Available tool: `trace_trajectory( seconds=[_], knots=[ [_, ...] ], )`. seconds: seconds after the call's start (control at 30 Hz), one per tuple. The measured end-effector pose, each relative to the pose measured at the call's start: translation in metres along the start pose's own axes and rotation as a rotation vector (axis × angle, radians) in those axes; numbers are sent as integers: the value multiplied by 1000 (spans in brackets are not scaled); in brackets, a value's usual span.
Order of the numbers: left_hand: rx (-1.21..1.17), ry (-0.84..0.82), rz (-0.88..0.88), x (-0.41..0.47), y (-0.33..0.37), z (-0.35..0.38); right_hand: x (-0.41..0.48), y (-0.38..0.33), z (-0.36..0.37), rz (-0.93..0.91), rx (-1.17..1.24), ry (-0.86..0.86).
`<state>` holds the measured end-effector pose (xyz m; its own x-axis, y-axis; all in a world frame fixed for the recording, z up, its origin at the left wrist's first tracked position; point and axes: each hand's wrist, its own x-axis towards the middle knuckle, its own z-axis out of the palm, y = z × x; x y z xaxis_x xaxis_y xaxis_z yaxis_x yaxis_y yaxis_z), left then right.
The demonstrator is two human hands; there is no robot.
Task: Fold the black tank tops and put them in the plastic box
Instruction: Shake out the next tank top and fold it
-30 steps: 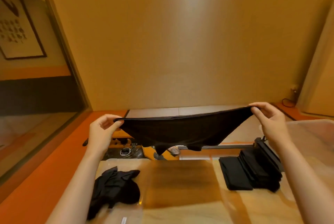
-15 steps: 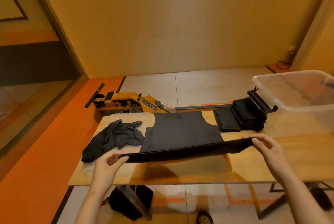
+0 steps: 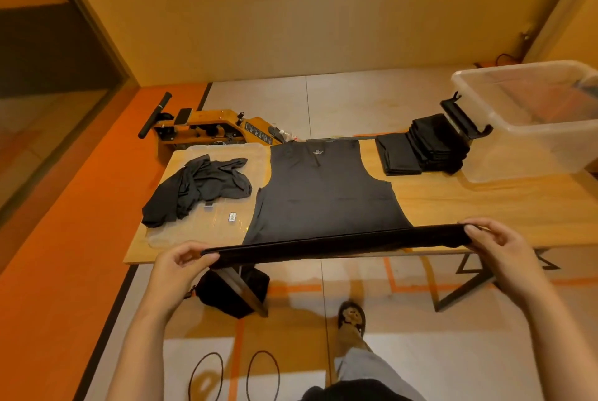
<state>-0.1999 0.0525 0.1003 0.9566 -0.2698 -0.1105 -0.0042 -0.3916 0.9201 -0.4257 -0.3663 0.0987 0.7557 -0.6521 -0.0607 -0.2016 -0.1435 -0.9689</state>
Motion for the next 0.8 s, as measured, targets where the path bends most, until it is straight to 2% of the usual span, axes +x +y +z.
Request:
trace_trajectory(
  seconds=[0.17,0.43,0.63,0.8],
  knots=[
    [9,-23,-18,-3,1,-5,-4,1,3,43,-39,-31],
    [28,-133,-79,2,0,-14,-9,1,-7,81,42,-90],
    [-34,-334,-192,5,-5,-23,-9,6,-13,112,51,-182],
    [-42,-290,-194,16,-6,-18,-10,13,-12,118,105,-194]
  ],
)
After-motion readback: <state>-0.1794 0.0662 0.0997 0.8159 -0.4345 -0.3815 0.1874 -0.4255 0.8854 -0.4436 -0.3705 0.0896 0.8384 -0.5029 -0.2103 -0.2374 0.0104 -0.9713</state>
